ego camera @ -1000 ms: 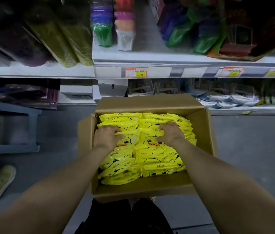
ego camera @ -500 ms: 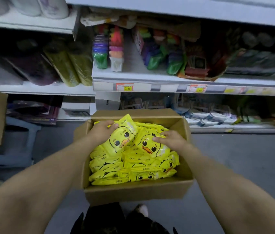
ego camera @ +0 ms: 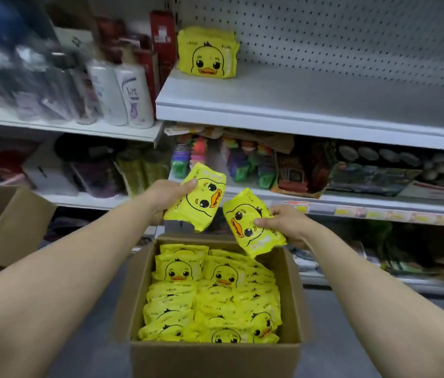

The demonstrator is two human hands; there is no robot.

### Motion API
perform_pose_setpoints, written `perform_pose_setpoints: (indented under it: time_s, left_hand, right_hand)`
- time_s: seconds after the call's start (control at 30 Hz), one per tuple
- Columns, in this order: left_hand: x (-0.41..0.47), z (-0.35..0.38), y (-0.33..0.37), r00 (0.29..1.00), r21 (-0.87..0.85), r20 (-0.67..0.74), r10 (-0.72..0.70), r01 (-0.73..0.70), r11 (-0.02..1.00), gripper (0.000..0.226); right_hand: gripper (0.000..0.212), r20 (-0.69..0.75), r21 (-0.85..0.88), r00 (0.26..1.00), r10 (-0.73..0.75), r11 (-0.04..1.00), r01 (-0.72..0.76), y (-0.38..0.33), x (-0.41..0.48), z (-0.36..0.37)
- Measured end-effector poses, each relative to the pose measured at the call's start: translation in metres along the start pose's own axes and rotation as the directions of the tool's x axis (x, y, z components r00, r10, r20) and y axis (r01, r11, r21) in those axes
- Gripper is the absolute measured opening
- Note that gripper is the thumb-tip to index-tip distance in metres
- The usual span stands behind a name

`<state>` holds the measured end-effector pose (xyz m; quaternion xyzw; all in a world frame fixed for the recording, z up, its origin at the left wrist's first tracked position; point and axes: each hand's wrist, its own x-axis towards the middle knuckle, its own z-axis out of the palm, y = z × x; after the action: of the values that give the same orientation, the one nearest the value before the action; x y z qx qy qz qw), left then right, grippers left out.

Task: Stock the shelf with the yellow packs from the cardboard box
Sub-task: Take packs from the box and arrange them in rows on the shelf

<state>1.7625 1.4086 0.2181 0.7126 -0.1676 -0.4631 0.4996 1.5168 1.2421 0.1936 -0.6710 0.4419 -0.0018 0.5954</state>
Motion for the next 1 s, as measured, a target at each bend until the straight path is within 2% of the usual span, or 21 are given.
perform_pose_setpoints:
  time_s: [0.1,0.23,0.33,0.4,0.53,0.7,0.77,0.83,0.9,0.93,1.0]
  left_hand:
    - [-0.007,-0.002,0.037,0.996,-0.114,0.089,0.029,-0.019,0.993,0.030]
    - [-0.005,-0.005,0.086,0.975,-0.106,0.180,0.130,-0.112,0.988,0.027]
    - [0.001,-0.008,0.123,0.968,-0.079,0.184,0.173,-0.161,0.984,0.025]
    - [0.007,-0.013,0.147,0.967,-0.045,0.176,0.184,-0.179,0.983,0.020]
    - [0.025,-0.024,0.190,0.961,0.067,0.171,0.216,-0.230,0.971,0.027]
    - [0.058,-0.036,0.226,0.962,0.236,0.098,0.257,-0.273,0.933,0.028]
    - [0.075,-0.040,0.236,0.966,0.292,0.050,0.254,-0.257,0.921,0.041]
    - [0.094,-0.045,0.246,0.954,0.344,-0.013,0.301,-0.278,0.897,0.070]
    - [0.108,-0.048,0.256,0.939,0.472,-0.014,0.343,-0.297,0.830,0.100]
    - [0.114,-0.049,0.261,0.938,0.549,0.012,0.345,-0.295,0.782,0.107]
    - [0.127,-0.051,0.269,0.928,0.668,0.042,0.370,-0.301,0.680,0.095]
  right_hand:
    - [0.024,-0.029,0.156,0.997,-0.074,0.985,0.078,-0.033,-0.005,-0.013]
    - [0.030,-0.055,0.264,0.977,-0.205,0.941,0.213,-0.071,-0.004,-0.034]
    - [0.032,-0.109,0.333,0.956,-0.273,0.896,0.294,-0.101,-0.001,-0.048]
    - [0.033,-0.137,0.357,0.940,-0.313,0.870,0.341,-0.122,0.002,-0.058]
    - [0.039,-0.167,0.364,0.917,-0.362,0.842,0.399,-0.162,0.017,-0.075]
    - [0.039,-0.207,0.318,0.904,-0.374,0.848,0.424,-0.200,0.042,-0.082]
    - [0.035,-0.226,0.304,0.902,-0.368,0.853,0.424,-0.208,0.050,-0.083]
    - [0.032,-0.259,0.306,0.902,-0.345,0.857,0.415,-0.214,0.060,-0.086]
    - [0.032,-0.290,0.292,0.899,-0.329,0.864,0.411,-0.220,0.070,-0.089]
    - [0.035,-0.303,0.273,0.892,-0.335,0.866,0.418,-0.222,0.075,-0.092]
    - [0.042,-0.344,0.227,0.868,-0.358,0.865,0.447,-0.227,0.084,-0.098]
